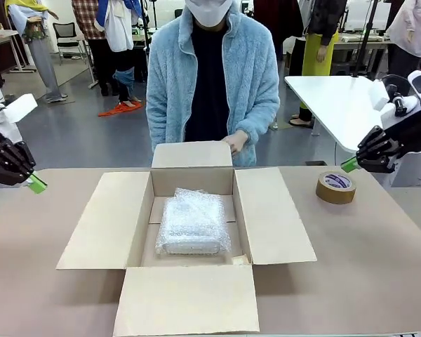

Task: Wrap the clocks to prevent damage.
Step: Once the human has placed the objects inside and stepped back, release both hands from the side flaps of the Package Box.

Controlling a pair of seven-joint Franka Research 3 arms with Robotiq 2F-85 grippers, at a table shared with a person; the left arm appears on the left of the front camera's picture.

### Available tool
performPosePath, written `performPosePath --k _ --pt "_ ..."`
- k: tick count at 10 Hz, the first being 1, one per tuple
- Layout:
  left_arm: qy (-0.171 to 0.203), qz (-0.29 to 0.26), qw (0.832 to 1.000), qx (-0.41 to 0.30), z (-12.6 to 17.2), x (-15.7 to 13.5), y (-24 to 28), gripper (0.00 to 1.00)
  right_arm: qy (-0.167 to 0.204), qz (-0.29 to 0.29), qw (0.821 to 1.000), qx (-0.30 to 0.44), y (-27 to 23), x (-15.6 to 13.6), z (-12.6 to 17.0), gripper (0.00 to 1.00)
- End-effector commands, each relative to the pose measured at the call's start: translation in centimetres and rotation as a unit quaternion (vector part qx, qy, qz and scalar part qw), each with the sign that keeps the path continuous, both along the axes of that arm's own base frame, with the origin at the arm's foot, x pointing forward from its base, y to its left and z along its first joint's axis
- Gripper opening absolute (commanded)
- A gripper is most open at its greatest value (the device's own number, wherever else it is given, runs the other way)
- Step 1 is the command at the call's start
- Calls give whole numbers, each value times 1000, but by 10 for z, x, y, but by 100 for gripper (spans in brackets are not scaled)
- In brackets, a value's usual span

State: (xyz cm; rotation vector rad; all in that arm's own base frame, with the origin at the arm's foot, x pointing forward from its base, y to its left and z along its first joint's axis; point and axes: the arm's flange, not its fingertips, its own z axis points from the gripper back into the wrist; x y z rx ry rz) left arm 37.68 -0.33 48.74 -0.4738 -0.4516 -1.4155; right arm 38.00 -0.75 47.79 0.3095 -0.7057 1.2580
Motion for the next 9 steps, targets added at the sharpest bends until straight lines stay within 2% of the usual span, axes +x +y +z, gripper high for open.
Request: performPosePath --k 1,3,5,9 --pt "21 -2 998 -64 -3 3 10 0 24 -1 1000 3 -3 -3 -14 1" --pt "20 15 998 -64 1 0 6 0 108 -10 993 -50 -9 -7 -16 1" --pt "15 19 998 -57 3 -4 7 0 99 14 993 -68 -13 -19 -10 1" --pt "27 38 998 -33 3 -3 13 0 121 18 990 -64 -19 -24 -4 1"
